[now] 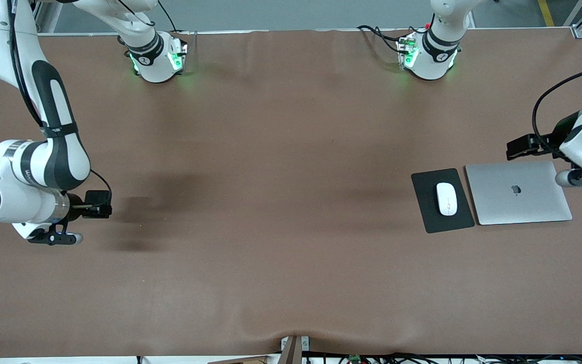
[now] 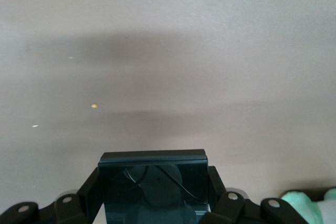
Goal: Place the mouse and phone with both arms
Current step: 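Lower the black phone beside the green plush toy with the right gripper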
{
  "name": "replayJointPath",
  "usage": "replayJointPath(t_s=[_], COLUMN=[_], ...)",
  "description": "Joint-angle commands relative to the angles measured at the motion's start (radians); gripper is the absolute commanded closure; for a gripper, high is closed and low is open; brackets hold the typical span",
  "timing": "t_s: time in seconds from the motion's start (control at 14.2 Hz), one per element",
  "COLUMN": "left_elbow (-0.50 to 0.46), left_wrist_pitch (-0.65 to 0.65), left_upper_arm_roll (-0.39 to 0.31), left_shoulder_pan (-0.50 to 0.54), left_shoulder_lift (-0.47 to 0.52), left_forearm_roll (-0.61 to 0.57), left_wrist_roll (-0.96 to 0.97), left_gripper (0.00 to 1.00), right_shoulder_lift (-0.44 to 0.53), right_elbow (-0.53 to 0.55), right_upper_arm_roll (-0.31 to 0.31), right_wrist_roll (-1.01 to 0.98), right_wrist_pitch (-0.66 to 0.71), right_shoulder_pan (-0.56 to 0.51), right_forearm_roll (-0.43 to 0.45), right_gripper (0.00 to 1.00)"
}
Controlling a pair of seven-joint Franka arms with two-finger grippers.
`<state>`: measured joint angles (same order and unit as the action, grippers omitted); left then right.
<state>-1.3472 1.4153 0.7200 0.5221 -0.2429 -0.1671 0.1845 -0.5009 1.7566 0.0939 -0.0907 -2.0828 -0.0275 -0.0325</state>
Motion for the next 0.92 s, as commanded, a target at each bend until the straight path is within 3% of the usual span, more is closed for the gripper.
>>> replayJointPath(t_s=[0.0,0.42,0.63,0.85], left_elbow=[0.011,0.006,-0.013,-0.047], left_wrist_pitch=[-0.024,-0.024,-0.021,-0.021], left_upper_arm_roll=[0.006,-0.008,-0.282,-0.459], left_shoulder_pan=[0.010,-0.002,-0.245,-0.387], left_shoulder_lift=[0.072,0.134,0.178,0.211], left_forearm_roll=[0.023,0.028,0.038,0.081], left_wrist_roll=[-0.010,-0.016,-0.040,-0.082], left_gripper=[0.00,0.00,0.00,0.00], right_shoulder_lift=[0.055,0.041,0.022,0.013], right_elbow=[0.130,0.190,0.205,0.215], right_upper_arm_roll=[-0.023,-0.023,-0.025,-0.025], right_wrist_roll=[-0.064,-0.106,-0.130,-0.141], right_wrist_pitch=[-0.116,-0.193,-0.218,-0.217], right_shoulder_pan=[-0.067,-0.132,-0.167,-0.186], right_forearm_roll=[0.022,0.022,0.022,0.022], right_gripper=[1.00,1.00,1.00,1.00])
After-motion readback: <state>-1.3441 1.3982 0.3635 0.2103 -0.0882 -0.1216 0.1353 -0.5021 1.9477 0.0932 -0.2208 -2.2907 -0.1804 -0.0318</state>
